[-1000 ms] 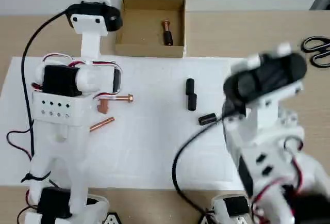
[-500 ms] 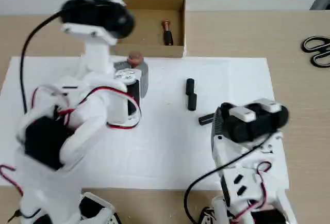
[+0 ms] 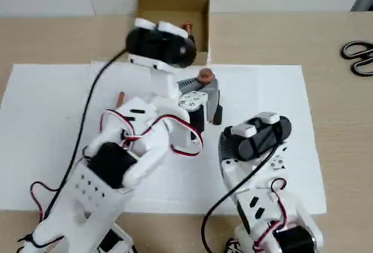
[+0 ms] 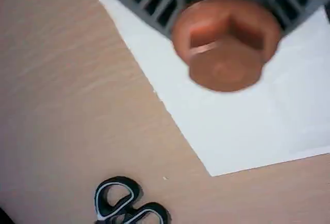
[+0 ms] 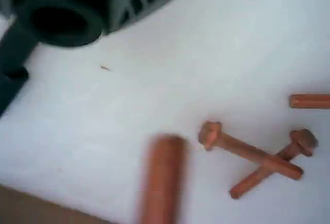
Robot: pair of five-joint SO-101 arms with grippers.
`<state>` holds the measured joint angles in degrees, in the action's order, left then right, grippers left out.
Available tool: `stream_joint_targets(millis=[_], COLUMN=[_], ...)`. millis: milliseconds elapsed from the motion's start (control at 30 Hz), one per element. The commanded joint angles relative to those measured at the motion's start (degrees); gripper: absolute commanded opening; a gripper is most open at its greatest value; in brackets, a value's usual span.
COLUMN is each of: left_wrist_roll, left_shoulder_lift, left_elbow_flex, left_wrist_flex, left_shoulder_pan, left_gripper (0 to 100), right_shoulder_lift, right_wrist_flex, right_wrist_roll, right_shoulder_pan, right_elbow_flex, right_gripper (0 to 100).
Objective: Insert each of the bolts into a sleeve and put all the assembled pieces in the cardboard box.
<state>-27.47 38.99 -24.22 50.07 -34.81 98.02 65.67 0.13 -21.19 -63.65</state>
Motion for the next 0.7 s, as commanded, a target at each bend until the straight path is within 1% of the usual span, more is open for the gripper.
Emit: stream_joint_targets(millis=[0, 200, 333, 667], left_wrist_roll=[-0.4, -0.8, -3.6, -3.8], left_shoulder_lift=[3.2, 5.2, 4.7, 4.7], left_elbow_flex=[-3.8, -7.5, -7.8, -8.3], left_wrist_flex=[-7.4, -11.9, -11.7, -10.5], left_shoulder_pan=[-0.7, -1.4, -3.8, -4.5], left_gripper=[1, 1, 1, 1], right_shoulder_lift=[0.0, 0.0, 0.0, 0.0], right_wrist_flex=[-1.7, -1.7, -1.7, -1.7], right_wrist_roll=[-0.6, -0.6, -0.6, -0.6], right_shoulder_pan=[-0.7, -0.7, -0.7, -0.7], right_elbow_flex=[0.2, 0.3, 0.3, 0.3], right_gripper=[0.4, 0.4, 0.3, 0.3])
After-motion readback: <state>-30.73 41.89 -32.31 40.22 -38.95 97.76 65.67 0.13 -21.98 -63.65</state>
